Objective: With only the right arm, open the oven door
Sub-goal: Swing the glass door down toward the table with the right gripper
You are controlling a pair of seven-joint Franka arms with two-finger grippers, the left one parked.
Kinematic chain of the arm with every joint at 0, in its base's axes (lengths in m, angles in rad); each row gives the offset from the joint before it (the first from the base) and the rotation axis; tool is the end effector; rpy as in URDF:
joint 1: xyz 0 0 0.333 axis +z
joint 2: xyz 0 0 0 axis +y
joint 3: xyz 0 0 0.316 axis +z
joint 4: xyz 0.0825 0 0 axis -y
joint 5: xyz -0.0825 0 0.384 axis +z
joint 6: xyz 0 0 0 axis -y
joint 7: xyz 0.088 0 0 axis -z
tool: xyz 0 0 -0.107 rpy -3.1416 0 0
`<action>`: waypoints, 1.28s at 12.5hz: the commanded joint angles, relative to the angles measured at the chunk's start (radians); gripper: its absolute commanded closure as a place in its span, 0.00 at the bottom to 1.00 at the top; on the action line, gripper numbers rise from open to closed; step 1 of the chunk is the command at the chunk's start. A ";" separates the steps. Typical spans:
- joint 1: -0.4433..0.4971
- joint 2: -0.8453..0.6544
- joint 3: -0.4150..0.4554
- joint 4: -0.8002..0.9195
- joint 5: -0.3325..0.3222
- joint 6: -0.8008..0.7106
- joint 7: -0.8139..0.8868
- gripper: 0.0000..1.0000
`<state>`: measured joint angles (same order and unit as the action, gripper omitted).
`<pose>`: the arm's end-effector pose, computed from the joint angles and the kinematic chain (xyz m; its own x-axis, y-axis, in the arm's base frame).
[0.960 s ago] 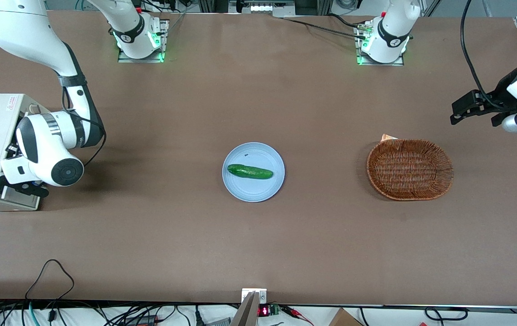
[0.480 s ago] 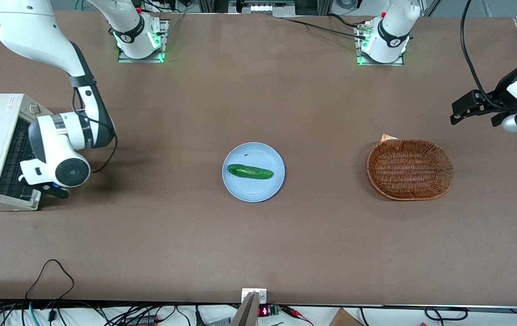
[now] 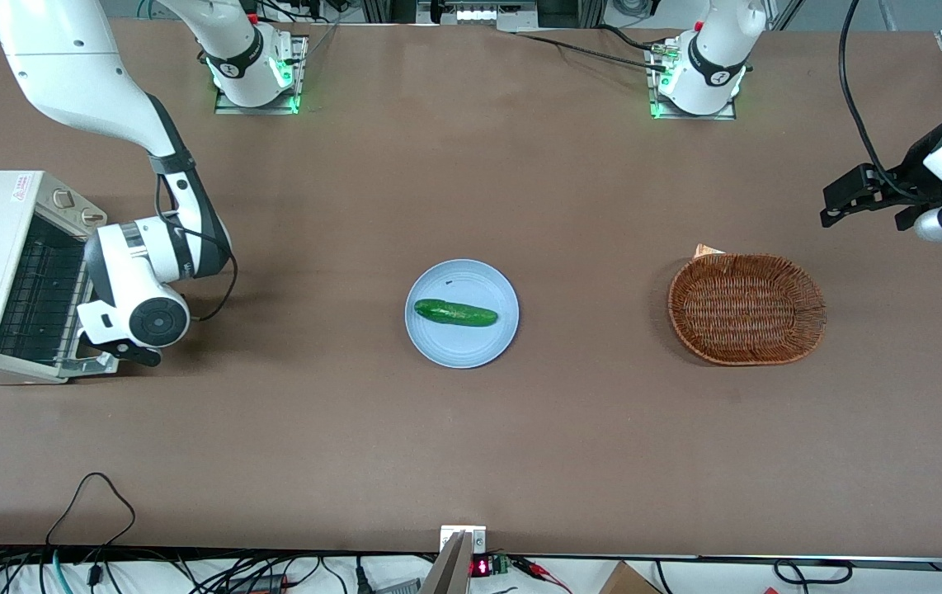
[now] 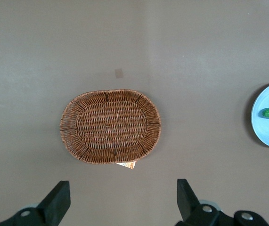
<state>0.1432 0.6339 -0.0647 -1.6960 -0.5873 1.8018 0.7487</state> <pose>0.6230 0.0054 0.2102 0.9130 -0.3964 -0.0968 -0.2291 -0.6942 0.6823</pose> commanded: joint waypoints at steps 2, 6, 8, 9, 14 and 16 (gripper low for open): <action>-0.022 0.032 -0.018 -0.011 0.015 0.025 -0.003 0.97; -0.046 0.041 -0.021 -0.001 0.093 0.045 -0.077 0.97; -0.051 0.052 -0.021 -0.001 0.095 0.059 -0.078 0.97; -0.054 0.062 -0.020 -0.001 0.113 0.067 -0.078 0.97; -0.054 0.067 -0.021 0.007 0.201 0.100 -0.084 0.97; -0.054 0.063 -0.021 0.022 0.254 0.094 -0.091 0.95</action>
<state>0.0935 0.7112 -0.0832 -1.6869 -0.3832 1.9127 0.6890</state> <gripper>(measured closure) 0.965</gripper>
